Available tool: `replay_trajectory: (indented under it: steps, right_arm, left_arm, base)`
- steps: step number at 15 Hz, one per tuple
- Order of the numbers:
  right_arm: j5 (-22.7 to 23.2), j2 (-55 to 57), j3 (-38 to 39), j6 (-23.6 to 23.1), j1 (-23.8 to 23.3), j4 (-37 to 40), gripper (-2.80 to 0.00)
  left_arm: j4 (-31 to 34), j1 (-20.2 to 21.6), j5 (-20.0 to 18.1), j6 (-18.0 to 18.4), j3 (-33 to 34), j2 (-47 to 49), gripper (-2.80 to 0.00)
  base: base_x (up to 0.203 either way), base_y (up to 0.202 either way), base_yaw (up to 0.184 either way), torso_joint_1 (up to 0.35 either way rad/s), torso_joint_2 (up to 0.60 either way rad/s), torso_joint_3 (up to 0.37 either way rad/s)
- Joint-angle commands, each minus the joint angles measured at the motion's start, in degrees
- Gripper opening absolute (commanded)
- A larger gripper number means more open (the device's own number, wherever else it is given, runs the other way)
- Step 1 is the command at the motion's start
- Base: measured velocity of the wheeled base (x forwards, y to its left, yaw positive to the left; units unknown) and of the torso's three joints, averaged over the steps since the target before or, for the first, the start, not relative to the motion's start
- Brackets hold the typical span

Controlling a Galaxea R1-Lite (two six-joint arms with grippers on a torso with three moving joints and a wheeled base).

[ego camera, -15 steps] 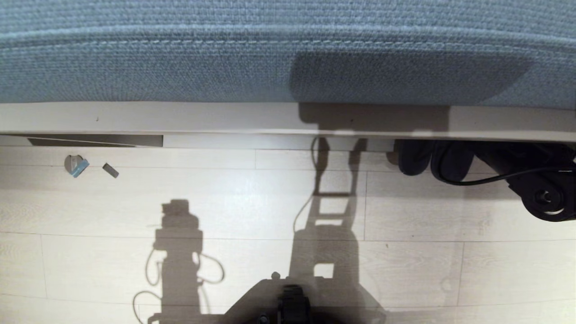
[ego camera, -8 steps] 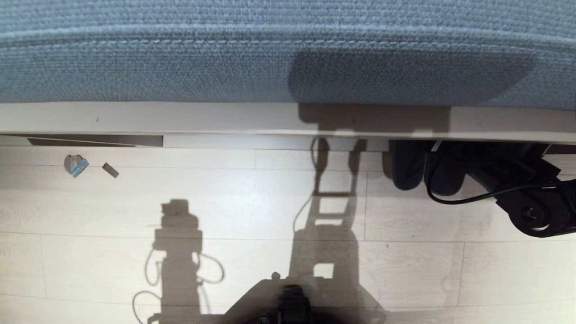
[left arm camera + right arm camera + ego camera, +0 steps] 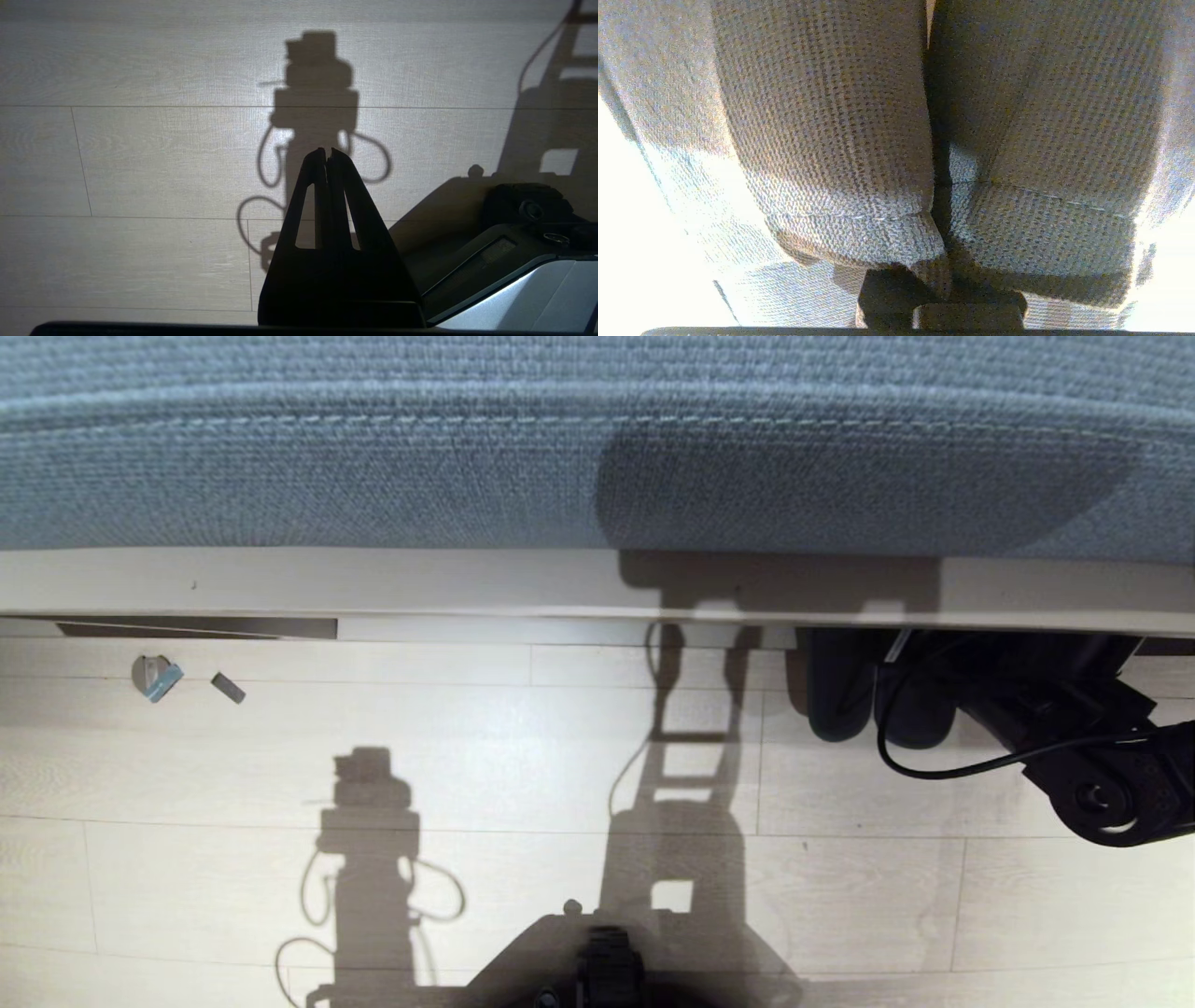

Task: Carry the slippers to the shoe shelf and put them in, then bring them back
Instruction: Place the slippers into the shoe cabinet

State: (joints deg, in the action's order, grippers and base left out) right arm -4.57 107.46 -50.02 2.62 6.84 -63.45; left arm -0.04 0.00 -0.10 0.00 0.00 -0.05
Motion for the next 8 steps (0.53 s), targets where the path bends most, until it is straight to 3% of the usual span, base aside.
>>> replay_trajectory:
  steps: [1, 8]
  right_arm:
    - [-0.08, -1.87, 1.16, -0.03, 0.87, -0.36, -2.8]
    - [0.19, -8.84, 8.54, -2.58, 2.11, -0.42, -2.8]
  left_arm:
    - [-0.05, 0.0, 0.01, 0.0, 0.0, 0.05, -2.8]
    - [-0.05, 0.0, 0.01, 0.09, 0.0, 0.05, -2.8]
  base:
    - [0.0, 0.0, 0.0, 0.0, 0.0, 0.0]
    - [0.0, 0.0, 0.0, 0.0, 0.0, 0.0]
